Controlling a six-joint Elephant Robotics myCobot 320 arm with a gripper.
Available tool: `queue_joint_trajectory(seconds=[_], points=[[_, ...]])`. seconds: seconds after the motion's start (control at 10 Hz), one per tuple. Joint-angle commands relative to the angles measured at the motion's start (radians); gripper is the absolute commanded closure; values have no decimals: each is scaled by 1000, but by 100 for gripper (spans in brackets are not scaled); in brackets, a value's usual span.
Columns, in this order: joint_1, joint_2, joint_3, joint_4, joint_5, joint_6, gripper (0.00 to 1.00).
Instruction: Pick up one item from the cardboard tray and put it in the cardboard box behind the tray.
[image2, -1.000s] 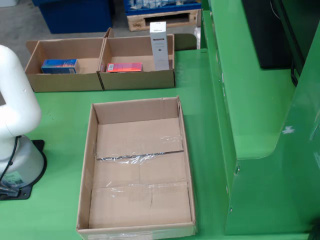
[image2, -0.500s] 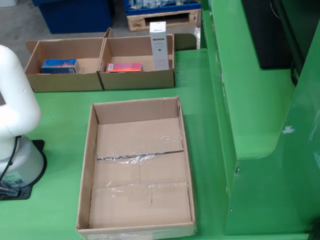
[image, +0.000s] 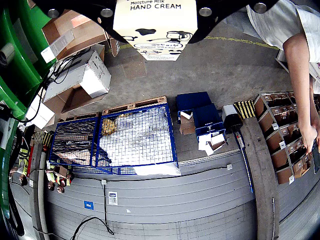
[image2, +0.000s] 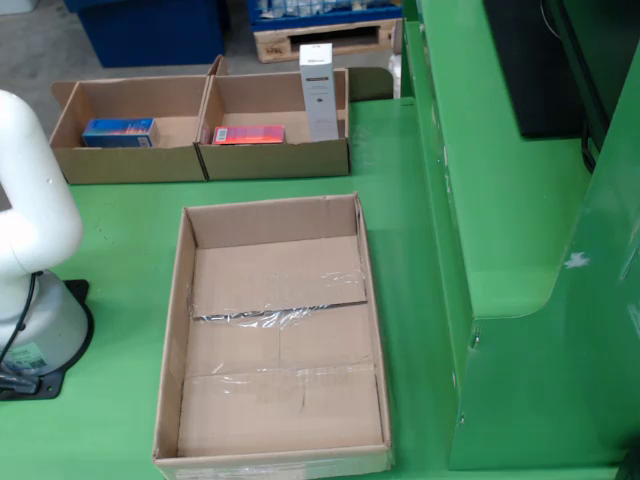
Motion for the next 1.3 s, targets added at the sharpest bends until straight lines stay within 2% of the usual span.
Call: queue_joint_trajectory(seconds=[0.0,0.2,0.4,0.5,0.6,0.7,0.9,1.2], points=[[-51,25,21,-66,77,-4,100],[-80,19,21,-100,117,-4,100],[-151,12,21,-212,217,-5,100],[-190,60,-94,-229,279,-17,100],[-228,209,-465,1,325,-38,100],[-257,269,-650,133,359,-50,100],[-297,328,-887,322,406,-64,100],[-386,312,-1049,499,496,-114,100]])
